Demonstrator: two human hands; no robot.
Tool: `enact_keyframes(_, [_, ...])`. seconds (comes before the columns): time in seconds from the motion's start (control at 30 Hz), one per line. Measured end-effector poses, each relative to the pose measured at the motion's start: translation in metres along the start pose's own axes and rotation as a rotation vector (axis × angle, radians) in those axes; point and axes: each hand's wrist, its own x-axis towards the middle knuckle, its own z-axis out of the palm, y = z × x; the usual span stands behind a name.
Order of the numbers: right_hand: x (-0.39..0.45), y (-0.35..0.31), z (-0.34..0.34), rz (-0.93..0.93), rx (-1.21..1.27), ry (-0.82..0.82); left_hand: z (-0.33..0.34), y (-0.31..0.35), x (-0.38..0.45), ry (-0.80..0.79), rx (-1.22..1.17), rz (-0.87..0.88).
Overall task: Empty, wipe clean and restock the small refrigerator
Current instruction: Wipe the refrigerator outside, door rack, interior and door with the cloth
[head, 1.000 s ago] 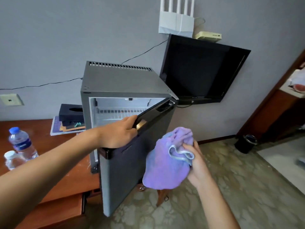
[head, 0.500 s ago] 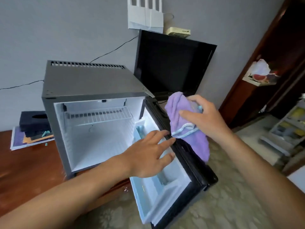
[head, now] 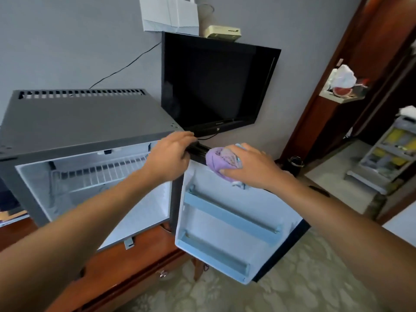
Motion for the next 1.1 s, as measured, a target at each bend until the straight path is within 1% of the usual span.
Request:
enact_keyframes(0.07, [0.019,-0.006,0.002,-0.039,-0.020,-0.007,0.000,-0.007,0.029,-0.096,0.070,0.035])
enact_keyframes(0.13, [0.040,-0.019,0.009,-0.072,-0.056,0.000,0.002,-0.012,0.051,-0.199,0.040,-0.045])
enact_keyframes(0.17, [0.051,-0.027,0.013,-0.086,-0.075,0.013,0.003,-0.015,0.059,-0.222,-0.002,-0.073])
enact_keyframes(0.3, [0.088,-0.052,0.024,-0.141,-0.084,0.089,0.000,-0.029,0.085,-0.270,-0.198,-0.194])
enact_keyframes(0.37, [0.092,-0.055,0.025,-0.141,-0.034,0.101,0.000,-0.029,0.094,-0.293,-0.201,-0.223])
enact_keyframes(0.5, [0.083,-0.046,0.019,-0.094,0.106,0.085,0.005,-0.016,0.106,-0.316,-0.143,-0.220])
enact_keyframes(0.63, [0.064,-0.017,0.006,-0.116,0.133,0.030,0.010,-0.011,0.114,-0.434,0.043,-0.117])
enact_keyframes(0.73, [0.041,0.010,-0.004,-0.097,0.150,0.018,0.025,0.005,0.117,-0.586,0.080,-0.048])
enact_keyframes(0.8, [0.022,0.030,-0.010,-0.057,0.164,0.022,0.037,0.022,0.116,-0.648,0.120,0.024])
enact_keyframes(0.87, [0.001,0.052,-0.015,-0.009,0.186,0.042,0.047,0.036,0.114,-0.644,0.156,0.123])
enact_keyframes(0.97, [-0.035,0.085,-0.027,0.094,0.232,0.069,0.060,0.039,0.106,-0.568,0.273,0.288])
enact_keyframes(1.03, [-0.058,0.104,-0.035,0.159,0.217,0.073,0.064,0.033,0.102,-0.509,0.275,0.332])
enact_keyframes(1.1, [-0.081,0.117,-0.042,0.198,0.168,0.087,0.065,0.028,0.101,-0.491,0.262,0.353])
